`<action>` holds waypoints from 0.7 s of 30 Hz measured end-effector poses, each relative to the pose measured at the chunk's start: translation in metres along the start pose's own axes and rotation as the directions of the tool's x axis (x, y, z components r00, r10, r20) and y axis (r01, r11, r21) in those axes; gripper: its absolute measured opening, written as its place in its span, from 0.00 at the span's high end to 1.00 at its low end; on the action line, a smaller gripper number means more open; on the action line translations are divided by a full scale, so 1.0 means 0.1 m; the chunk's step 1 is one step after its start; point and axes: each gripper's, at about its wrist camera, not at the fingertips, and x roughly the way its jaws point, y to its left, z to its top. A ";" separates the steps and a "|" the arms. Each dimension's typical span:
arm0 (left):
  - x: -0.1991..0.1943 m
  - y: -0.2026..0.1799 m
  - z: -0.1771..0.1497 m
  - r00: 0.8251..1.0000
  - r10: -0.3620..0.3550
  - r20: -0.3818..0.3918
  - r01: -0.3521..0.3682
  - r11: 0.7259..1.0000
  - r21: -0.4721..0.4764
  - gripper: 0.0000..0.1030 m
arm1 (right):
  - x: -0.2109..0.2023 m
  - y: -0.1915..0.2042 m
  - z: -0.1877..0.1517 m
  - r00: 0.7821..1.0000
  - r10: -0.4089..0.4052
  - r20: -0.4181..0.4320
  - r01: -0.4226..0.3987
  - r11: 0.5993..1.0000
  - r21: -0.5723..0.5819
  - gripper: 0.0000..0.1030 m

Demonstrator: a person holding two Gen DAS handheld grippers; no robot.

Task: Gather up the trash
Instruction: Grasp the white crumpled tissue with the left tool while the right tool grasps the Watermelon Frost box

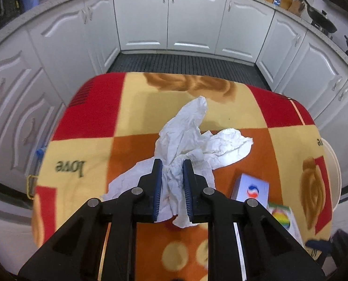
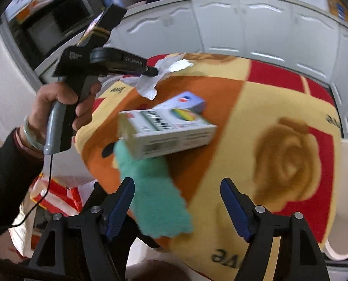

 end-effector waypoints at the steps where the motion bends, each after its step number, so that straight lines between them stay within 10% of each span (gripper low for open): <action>1: -0.05 0.02 -0.03 1.000 -0.001 0.004 0.001 1.000 0.000 0.86 | 0.04 0.01 0.02 1.000 -0.002 0.005 0.001 1.000 0.006 0.29; 7: -0.25 0.17 -0.14 1.000 0.002 0.022 -0.002 1.000 -0.017 0.86 | 0.16 -0.16 0.30 0.994 0.035 0.103 -0.050 0.988 0.148 0.29; 11: -0.32 0.24 -0.20 1.000 0.011 0.028 -0.010 1.000 -0.027 0.86 | 0.06 -0.49 0.57 0.978 -0.094 0.184 0.044 0.964 0.262 0.29; 21: -0.20 0.19 -0.23 1.000 -0.024 0.015 0.025 0.999 -0.041 0.86 | 0.14 -0.93 0.64 0.981 -0.149 0.124 0.097 0.932 0.351 0.28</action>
